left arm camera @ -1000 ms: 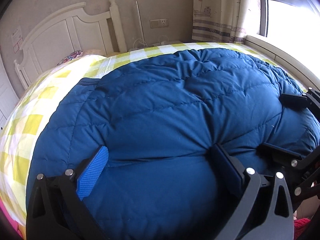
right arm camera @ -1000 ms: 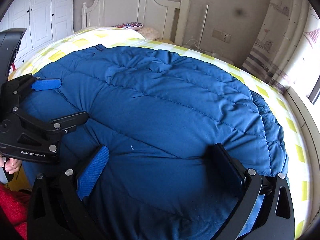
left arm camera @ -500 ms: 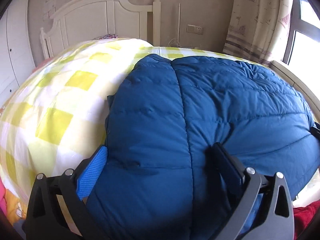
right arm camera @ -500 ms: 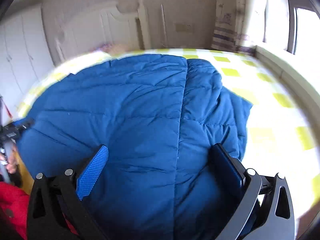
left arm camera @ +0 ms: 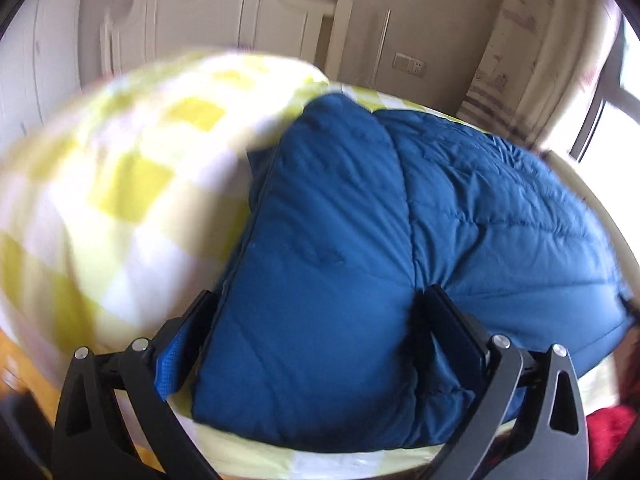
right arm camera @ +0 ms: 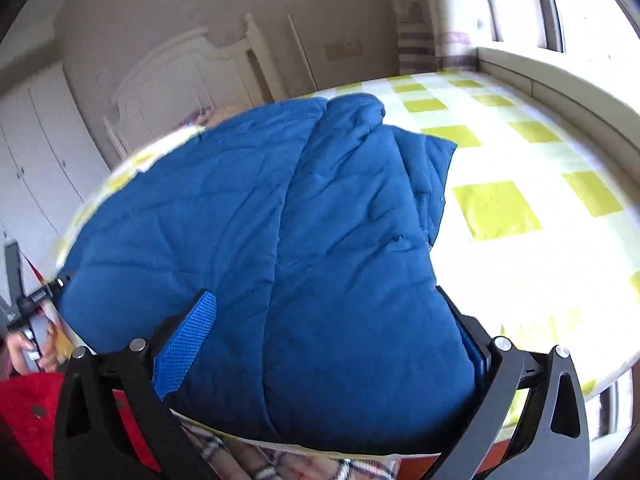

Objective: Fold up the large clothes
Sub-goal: 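Grasp the folded jacket edge with both grippers and lift it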

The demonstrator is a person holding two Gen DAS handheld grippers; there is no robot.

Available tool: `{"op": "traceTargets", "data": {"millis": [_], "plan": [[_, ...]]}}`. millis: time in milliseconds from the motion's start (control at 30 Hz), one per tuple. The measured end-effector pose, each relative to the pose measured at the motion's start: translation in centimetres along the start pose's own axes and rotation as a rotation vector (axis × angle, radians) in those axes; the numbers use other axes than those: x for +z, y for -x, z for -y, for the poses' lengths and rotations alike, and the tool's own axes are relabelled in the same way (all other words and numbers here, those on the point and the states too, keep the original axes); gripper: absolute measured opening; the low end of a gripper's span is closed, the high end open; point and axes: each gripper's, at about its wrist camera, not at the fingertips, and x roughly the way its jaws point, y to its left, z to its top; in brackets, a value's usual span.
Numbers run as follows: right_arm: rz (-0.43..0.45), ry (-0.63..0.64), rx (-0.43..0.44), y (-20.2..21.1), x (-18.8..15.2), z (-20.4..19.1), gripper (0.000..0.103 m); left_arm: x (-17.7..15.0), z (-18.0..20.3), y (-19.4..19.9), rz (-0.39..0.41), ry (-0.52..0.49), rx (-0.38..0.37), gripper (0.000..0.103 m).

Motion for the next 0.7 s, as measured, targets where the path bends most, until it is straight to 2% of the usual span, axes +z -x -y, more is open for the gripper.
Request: {"op": "traceTargets", "data": {"millis": [100, 133, 200, 233, 300, 367, 400, 467, 533, 600, 700], "plan": [[-0.008, 0.04, -0.075, 1.2, 0.6, -1.1, 0.097, -0.1, 0.5, 0.3, 0.008, -0.057, 0.031, 0.101], [0.011, 0.052, -0.112, 1.7, 0.7, -1.8, 0.097, -0.2, 0.7, 0.5, 0.019, -0.067, 0.05, 0.101], [0.106, 0.113, -0.195, 3.9, 0.8, -3.9, 0.097, -0.5, 1.9, 0.7, 0.051, -0.11, 0.118, 0.101], [0.144, 0.141, -0.197, 4.4, 0.8, -5.0, 0.097, -0.6, 2.3, 0.9, 0.062, -0.133, 0.144, 0.101], [0.186, 0.199, -0.139, 5.1, 0.7, -7.5, 0.097, -0.6, 3.2, 1.0, 0.074, -0.183, 0.192, 0.101], [0.137, 0.27, -0.112, 3.4, 0.4, -9.2, 0.097, -0.3, 2.9, 0.9, 0.059, -0.172, 0.184, 0.101], [0.091, 0.316, -0.142, 1.7, -0.4, -9.8, 0.097, -0.3, 2.5, 1.0, 0.051, -0.156, 0.168, 0.101], [0.087, 0.281, -0.124, 0.2, -1.3, -9.0, 0.098, -0.3, 1.8, 0.9, 0.042, -0.126, 0.137, 0.101], [0.068, 0.245, -0.088, 0.3, -1.1, -8.3, 0.098, -0.4, 1.5, 0.9, 0.039, -0.117, 0.128, 0.101], [0.035, 0.257, -0.117, 1.3, -0.4, -8.5, 0.097, -0.4, 1.6, 0.9, 0.043, -0.126, 0.136, 0.101], [0.103, 0.205, -0.149, 3.5, 0.3, -7.0, 0.097, -0.5, 1.5, 0.9, 0.05, -0.12, 0.133, 0.101]]}}
